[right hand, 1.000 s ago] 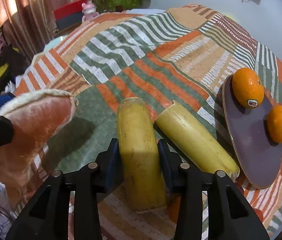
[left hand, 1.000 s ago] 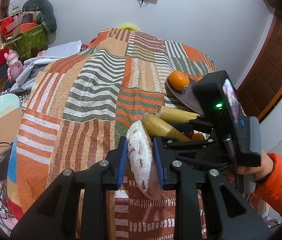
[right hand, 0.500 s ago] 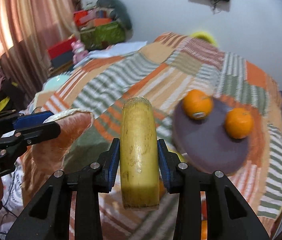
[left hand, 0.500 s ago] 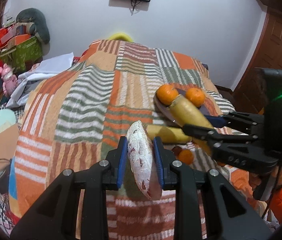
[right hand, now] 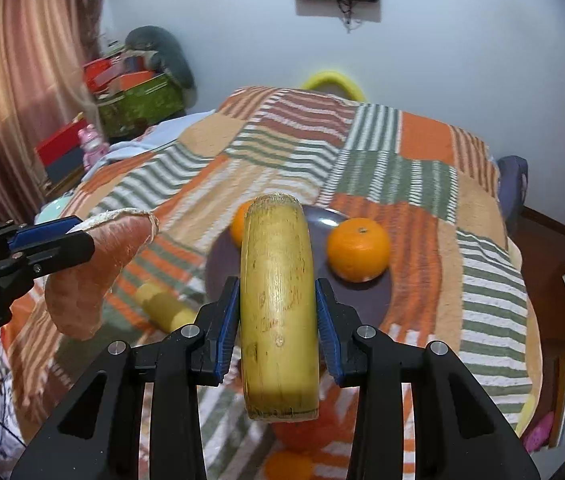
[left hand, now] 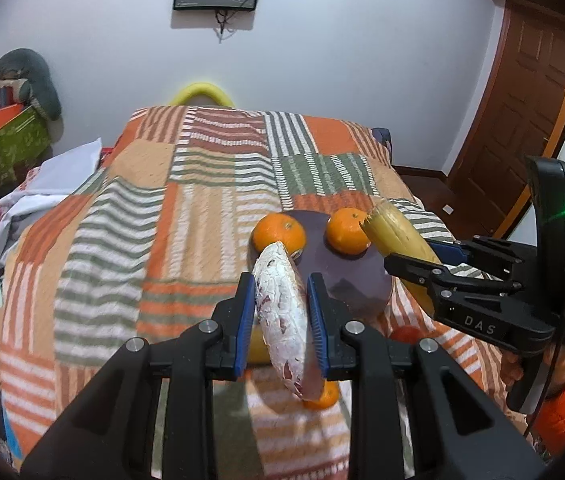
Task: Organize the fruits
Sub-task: 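Lower the corn cob onto the plate with the right tool while the left tool places the bread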
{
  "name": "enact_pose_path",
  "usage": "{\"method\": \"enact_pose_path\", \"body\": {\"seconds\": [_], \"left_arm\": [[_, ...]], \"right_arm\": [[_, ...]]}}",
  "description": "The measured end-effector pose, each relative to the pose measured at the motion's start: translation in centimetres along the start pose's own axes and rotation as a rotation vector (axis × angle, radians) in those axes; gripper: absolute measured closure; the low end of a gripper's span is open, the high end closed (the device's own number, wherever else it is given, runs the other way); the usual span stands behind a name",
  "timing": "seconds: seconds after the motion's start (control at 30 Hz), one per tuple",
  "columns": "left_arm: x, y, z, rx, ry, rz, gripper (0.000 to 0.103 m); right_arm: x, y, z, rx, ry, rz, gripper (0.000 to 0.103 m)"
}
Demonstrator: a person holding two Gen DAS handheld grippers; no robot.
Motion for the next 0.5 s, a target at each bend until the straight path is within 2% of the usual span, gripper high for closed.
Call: {"method": "enact_pose_path", "body": {"seconds": [0.23,0.5], "left_arm": [[2.4,-0.4,-4.1,-0.007,0.013,-0.022,0.077],[4.1,-0.4,-9.1,-0.034,0.038,-0.024,0.077]], "right_arm": [[0.7,-1.9,-2.9,-0.005,0.023,-0.049,0.069],[0.9,-2.0,-5.7,0.006,0.055,-0.044,0.069]]}}
Point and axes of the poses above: each gripper's, at about its wrist camera, not at the fingertips, and z roughly against the way its jaws point, y to its left, x to its top, the point moved 8 cm from there along -z, roughly the way its jaws point, and after that the axes turned 12 degrees about -x, right-handed, at the moved point
